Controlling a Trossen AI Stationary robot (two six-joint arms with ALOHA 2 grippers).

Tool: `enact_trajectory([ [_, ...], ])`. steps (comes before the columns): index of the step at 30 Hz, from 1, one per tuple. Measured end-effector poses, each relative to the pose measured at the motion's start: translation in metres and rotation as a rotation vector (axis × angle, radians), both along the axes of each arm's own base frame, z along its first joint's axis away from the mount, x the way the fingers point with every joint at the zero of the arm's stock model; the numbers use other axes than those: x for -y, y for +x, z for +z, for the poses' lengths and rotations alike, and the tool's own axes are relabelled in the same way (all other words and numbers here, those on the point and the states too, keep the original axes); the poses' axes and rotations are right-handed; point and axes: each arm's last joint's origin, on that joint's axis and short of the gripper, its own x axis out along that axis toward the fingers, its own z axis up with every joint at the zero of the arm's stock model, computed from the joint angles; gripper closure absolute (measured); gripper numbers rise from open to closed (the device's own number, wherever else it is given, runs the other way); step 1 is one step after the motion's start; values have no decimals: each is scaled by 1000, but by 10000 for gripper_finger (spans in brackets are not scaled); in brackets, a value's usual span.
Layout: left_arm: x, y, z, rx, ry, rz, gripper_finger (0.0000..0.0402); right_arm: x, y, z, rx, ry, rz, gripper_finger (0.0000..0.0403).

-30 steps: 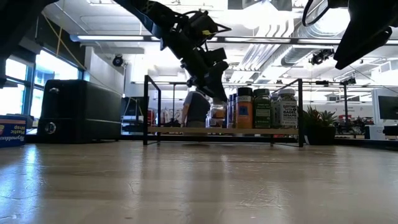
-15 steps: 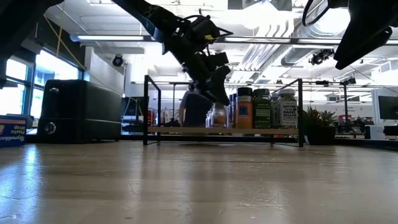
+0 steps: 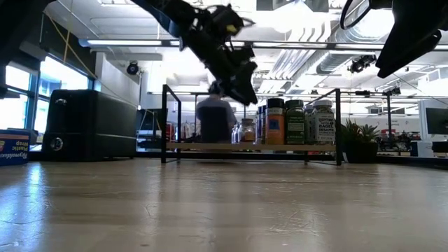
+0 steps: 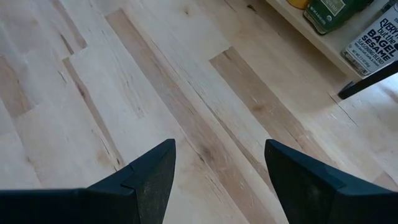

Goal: Shelf spices
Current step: Return to Home Position

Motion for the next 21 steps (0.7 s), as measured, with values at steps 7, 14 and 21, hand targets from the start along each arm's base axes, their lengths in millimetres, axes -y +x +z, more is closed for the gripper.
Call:
enact_trajectory([
  [7, 9, -26, 55, 70, 71, 55, 211, 1, -2, -1, -19, -14, 2, 163],
  [14, 37, -69, 116, 201, -13, 85, 215, 3, -3, 6, -3, 36, -16, 163],
  [21, 72, -132, 172, 336, -122, 50, 268, 27, -29, 47, 147, 157, 49, 171],
])
